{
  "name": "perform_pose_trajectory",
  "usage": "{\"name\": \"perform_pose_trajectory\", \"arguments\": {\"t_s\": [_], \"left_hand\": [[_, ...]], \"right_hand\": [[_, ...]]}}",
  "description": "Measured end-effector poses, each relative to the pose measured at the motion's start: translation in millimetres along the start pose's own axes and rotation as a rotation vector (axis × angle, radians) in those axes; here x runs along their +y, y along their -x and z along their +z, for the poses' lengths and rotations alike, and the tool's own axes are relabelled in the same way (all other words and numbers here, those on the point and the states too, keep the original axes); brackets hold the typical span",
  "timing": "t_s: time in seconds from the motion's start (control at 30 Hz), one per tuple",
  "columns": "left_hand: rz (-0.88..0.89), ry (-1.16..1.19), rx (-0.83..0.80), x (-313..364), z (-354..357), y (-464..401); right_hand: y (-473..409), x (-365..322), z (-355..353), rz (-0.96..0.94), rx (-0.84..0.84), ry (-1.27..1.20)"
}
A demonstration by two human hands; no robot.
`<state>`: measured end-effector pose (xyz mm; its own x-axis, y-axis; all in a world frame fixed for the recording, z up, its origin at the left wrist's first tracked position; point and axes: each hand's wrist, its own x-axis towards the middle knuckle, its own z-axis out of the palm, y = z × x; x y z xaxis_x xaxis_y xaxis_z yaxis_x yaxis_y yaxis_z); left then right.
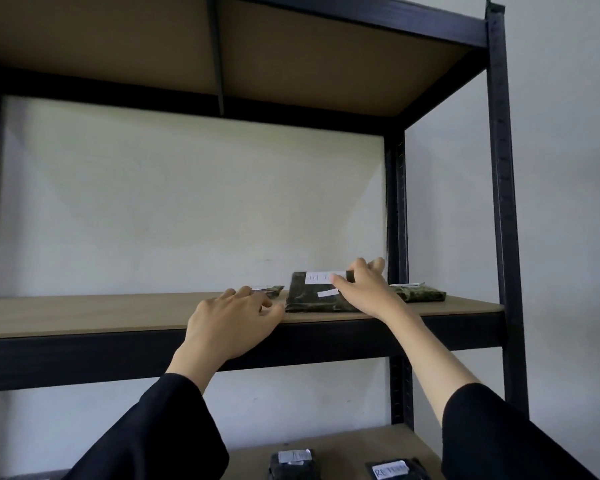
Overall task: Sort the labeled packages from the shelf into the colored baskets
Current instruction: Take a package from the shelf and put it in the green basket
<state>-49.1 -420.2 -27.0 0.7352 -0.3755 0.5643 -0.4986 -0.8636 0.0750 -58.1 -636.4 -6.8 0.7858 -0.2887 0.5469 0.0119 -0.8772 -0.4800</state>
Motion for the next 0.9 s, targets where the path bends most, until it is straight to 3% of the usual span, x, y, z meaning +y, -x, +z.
{"name": "perform_pose_trajectory", "arguments": {"t_s": [0.13,0.33,0.63,0.9], "left_hand": [[-0.008,0.011,-0.016,0.7,-1.5,1.1],[-0.006,0.007,-0.036,0.2,-3.4,2.1],[0.032,0.022,-0.028,0.4,-2.8,2.4],[0.112,0.001,0.1,-4.7,-1.4,10.5]], "right_hand": [[8.1,-0.1,-1.6,-0.208,0.148,-0.047],[12.4,0.5,-6.1,-0.341,0.097,-0.158],[11.6,5.2,-1.2,-0.307,0.152,-0.228],[25.0,-13.5,2.4,-0.368,0.364,-0.207]]}}
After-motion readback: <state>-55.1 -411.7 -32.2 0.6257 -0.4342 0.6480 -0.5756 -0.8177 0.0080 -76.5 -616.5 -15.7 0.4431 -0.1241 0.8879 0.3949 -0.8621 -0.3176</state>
